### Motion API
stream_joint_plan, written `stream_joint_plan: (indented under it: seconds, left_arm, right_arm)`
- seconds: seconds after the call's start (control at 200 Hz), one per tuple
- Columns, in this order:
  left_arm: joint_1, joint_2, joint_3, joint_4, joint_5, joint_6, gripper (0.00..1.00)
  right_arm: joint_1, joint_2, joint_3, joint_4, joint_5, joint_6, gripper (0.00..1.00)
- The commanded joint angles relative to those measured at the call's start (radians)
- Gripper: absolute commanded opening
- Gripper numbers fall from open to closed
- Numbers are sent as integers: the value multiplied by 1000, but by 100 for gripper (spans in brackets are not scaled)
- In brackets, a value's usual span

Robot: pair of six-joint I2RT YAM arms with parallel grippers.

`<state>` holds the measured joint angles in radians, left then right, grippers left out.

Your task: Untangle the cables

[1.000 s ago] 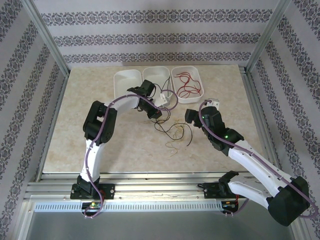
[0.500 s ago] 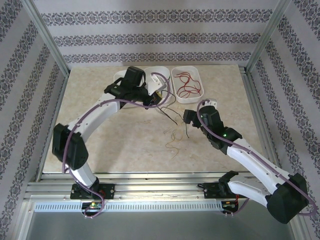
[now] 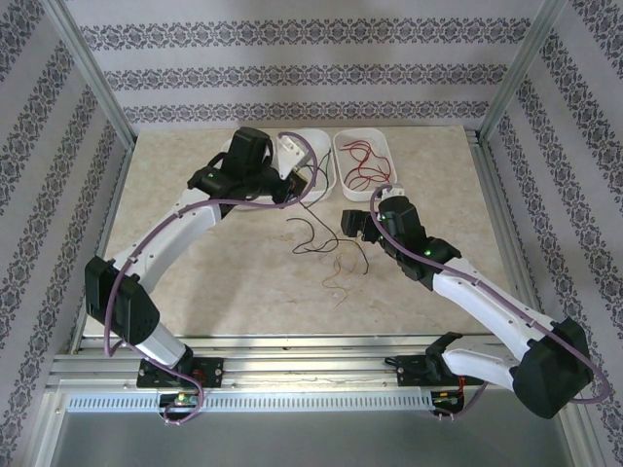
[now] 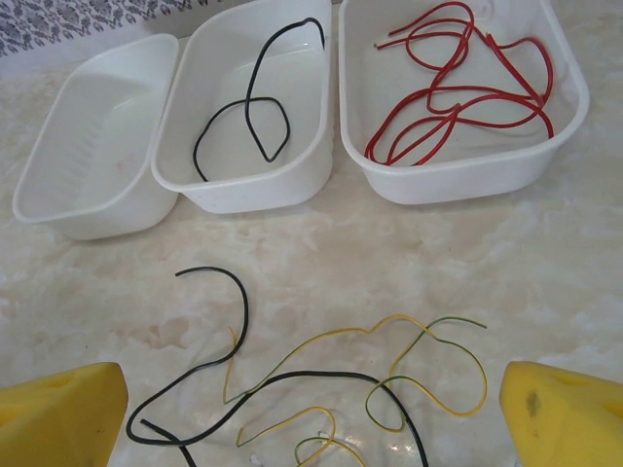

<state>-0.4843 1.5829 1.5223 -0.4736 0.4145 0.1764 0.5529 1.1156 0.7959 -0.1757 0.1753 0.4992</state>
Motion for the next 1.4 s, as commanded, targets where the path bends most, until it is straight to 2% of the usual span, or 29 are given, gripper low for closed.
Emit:
stream_joint_plan:
  seconds: [0.0,0.265,0.45,0.6,0.804,0.939,1.204,1.399]
  left_arm:
    - [15,-41,75,8,-114,-86,0]
    - [175,-32,236,-102,-150,-123,0]
    - [231,-13,277,-96,-149,-122,0]
    - [236,72,361,-56,-118,-140,0]
    - [234,286,605,-64,-7,-202,0]
    - [231,421,744,-101,-24,-207,0]
    - [219,670,1029,-186,-193,-172,0]
    - [200,763,1077,-198,-217,-107,0]
  right_arm:
    - [-4,2,20,-8,28,8,98]
    - [1,-51,-6,-30,117,11,98]
    - [0,-65,-4,-48,119,1,98]
    - [1,-54,-2,-39,115,5,98]
    - [2,-39,20,-45,127,11,98]
    - [0,-47,30,-76,151,20,98]
    - [0,-74,28,-102,158,25,98]
    - [1,-104,15,-112,179,30,98]
